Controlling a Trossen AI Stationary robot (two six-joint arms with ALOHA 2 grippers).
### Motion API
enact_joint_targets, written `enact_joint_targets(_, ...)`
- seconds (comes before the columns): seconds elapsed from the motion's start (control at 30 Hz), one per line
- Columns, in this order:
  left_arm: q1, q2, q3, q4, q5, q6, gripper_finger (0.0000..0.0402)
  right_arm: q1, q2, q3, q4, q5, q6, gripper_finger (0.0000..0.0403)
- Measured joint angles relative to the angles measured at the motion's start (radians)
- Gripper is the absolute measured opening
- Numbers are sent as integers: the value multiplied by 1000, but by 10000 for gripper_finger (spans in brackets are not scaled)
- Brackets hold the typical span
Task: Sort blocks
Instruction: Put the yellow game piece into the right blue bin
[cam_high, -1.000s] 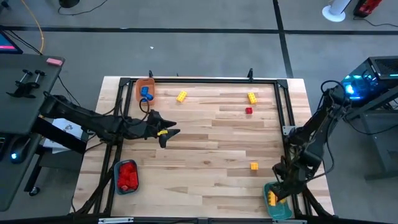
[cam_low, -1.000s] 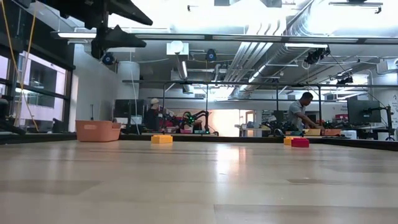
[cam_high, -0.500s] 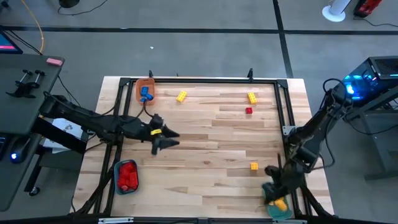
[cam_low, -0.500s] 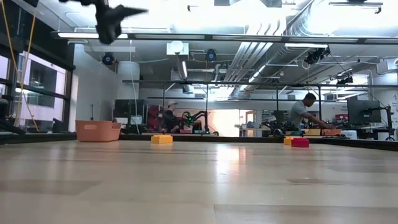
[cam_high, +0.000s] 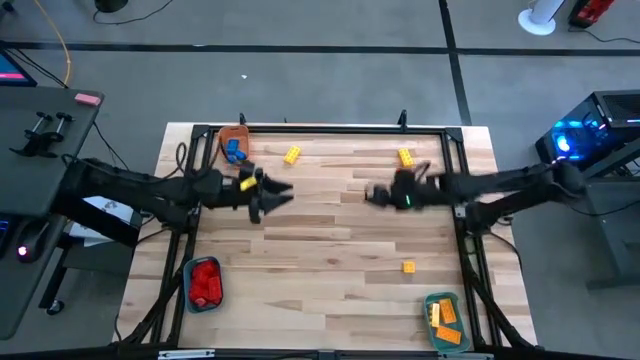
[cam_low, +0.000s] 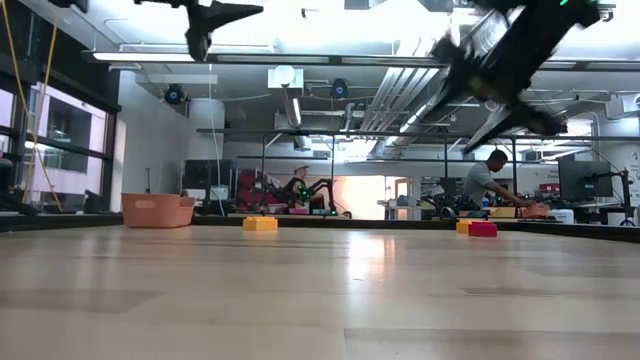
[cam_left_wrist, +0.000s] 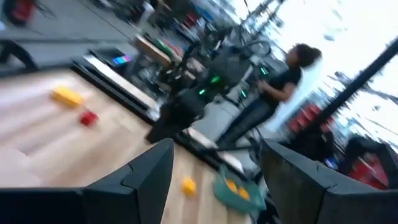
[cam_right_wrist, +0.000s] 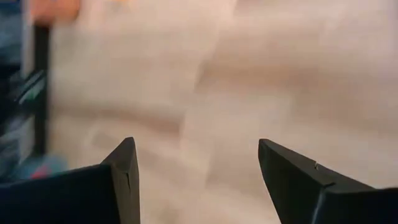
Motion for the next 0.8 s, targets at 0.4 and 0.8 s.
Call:
enact_joint_targets(0.4, 384, 188, 187, -4, 27, 54, 223, -913, 140, 0, 7, -245, -777, 213)
enact_joint_targets(0.8, 542, 345, 356, 0, 194, 28, 223, -1008, 514, 250, -133, -207, -1164, 213)
